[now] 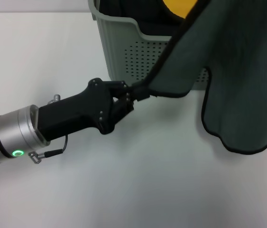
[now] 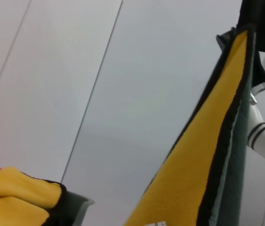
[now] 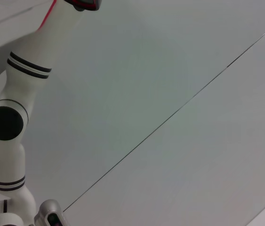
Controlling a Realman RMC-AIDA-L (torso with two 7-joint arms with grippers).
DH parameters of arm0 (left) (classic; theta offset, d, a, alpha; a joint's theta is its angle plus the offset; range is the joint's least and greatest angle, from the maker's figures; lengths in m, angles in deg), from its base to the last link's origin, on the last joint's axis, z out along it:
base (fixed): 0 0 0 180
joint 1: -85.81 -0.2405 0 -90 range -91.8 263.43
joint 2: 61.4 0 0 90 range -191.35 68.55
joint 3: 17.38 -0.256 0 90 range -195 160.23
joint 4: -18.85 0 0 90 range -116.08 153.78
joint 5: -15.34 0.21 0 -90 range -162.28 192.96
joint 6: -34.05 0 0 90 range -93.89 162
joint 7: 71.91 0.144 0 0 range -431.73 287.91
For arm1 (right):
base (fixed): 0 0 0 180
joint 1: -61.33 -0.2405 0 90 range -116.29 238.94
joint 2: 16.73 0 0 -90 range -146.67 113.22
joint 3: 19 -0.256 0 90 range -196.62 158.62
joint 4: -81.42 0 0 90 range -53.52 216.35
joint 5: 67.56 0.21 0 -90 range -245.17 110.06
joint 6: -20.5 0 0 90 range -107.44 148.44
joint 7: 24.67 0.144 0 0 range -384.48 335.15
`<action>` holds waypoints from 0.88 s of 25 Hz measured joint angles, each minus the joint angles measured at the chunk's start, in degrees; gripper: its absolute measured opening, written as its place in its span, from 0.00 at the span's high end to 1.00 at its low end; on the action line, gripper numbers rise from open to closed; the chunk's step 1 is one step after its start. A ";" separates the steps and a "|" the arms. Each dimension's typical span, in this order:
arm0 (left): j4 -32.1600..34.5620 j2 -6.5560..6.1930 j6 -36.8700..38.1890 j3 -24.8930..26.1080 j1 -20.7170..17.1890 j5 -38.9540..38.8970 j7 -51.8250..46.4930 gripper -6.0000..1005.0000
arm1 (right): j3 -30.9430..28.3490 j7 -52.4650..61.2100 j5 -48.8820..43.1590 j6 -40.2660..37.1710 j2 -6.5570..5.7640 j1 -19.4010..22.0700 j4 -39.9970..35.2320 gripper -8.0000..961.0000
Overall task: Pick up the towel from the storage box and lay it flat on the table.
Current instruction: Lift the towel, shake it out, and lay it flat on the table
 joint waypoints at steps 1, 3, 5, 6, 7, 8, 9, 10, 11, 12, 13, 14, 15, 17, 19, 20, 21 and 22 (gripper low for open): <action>-0.15 0.01 -0.20 0.02 -0.09 -0.40 -0.04 0.96 | 0.03 0.02 -0.01 0.00 0.16 0.04 0.00 0.99; -1.00 0.06 -1.26 0.06 -0.63 -2.51 -0.90 0.96 | 0.14 0.35 -0.31 0.00 0.78 0.28 0.01 0.99; -1.20 0.03 -1.74 0.09 -1.03 -3.59 -1.40 0.97 | 0.25 1.27 -0.47 0.24 1.74 1.01 -0.03 0.99; -1.25 -0.07 -2.04 0.09 -1.37 -4.69 -1.92 0.97 | 0.29 2.13 -0.60 0.78 2.20 1.54 -0.24 0.99; -0.73 -0.66 -2.12 0.09 -2.14 -6.72 -4.04 0.97 | 0.48 3.48 -0.72 1.59 2.85 2.31 -0.60 0.99; -0.08 -1.12 -1.78 0.09 -2.62 -7.56 -5.71 0.96 | 0.68 4.67 -0.85 2.20 3.27 3.07 -1.00 0.99; 0.36 -1.30 -1.46 0.08 -2.88 -7.66 -6.53 0.96 | 1.00 5.89 -1.15 2.67 3.61 3.83 -1.47 0.99; 1.48 -1.79 -0.57 0.08 -3.58 -7.83 -8.12 0.96 | 1.47 7.54 -1.59 3.02 4.10 4.95 -2.19 0.99; 2.03 -1.96 -0.03 0.09 -3.85 -7.83 -8.69 0.96 | 1.47 7.54 -1.59 3.02 4.10 4.95 -2.19 0.99; 3.19 -2.38 1.07 0.00 -4.51 -7.74 -9.60 0.96 | 1.90 8.94 -1.87 3.24 4.76 6.20 -3.06 0.99; 4.44 -2.79 2.28 -0.13 -5.12 -7.56 -10.40 0.96 | 2.84 12.55 -2.36 3.75 6.54 9.47 -6.07 0.99; 5.30 -3.01 2.96 -0.20 -5.55 -7.39 -10.97 0.96 | 3.07 13.03 -2.44 3.75 6.79 10.12 -6.66 0.99; 6.68 -3.28 4.07 -0.30 -6.16 -7.18 -12.05 0.96 | 4.01 14.47 -2.42 3.79 7.35 12.03 -8.31 0.99; 8.79 -3.63 5.85 -0.25 -7.20 -6.99 -14.16 0.96 | 6.38 16.97 -1.68 3.72 7.70 15.38 -10.68 0.99; 11.66 -4.04 8.68 -0.16 -8.78 -6.97 -16.04 0.96 | 8.56 19.85 -0.59 3.24 7.69 17.86 -12.20 0.99; 12.66 -4.10 9.68 -0.16 -9.36 -6.96 -16.27 0.96 | 9.36 21.30 -0.19 2.87 7.71 18.92 -12.76 0.99; 14.49 -4.21 11.52 -0.23 -10.54 -6.97 -16.63 0.96 | 10.03 22.67 -0.02 2.54 7.80 19.99 -13.09 0.99; 16.27 -4.21 13.03 -0.45 -11.69 -7.02 -17.04 0.96 | 10.65 23.53 0.32 2.15 7.85 20.83 -13.10 0.99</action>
